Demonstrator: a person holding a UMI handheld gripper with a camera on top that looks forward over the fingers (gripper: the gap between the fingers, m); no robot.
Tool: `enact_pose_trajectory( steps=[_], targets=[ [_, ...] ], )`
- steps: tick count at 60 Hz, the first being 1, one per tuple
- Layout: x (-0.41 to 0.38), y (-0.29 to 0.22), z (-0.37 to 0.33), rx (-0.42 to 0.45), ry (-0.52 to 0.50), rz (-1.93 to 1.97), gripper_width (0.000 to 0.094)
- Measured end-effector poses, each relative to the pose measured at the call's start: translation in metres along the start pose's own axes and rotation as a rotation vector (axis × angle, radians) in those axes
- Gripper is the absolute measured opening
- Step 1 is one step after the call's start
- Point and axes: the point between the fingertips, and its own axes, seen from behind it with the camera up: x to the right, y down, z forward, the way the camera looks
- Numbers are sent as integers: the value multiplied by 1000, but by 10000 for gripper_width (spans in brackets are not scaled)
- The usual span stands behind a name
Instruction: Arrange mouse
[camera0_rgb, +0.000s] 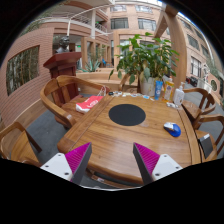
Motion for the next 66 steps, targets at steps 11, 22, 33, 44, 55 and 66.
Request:
enact_pose_trajectory(
  steps=[11,22,33,44,55,66],
  targets=[
    [99,59,31,-98,120,61,855],
    [204,67,55,-97,273,107,854],
    [289,48,89,-62,382,131,852],
    [330,31,136,-64,394,120,849],
    [344,12,171,-58,362,134,831],
    [353,-3,197,-56,352,148,690]
  ],
)
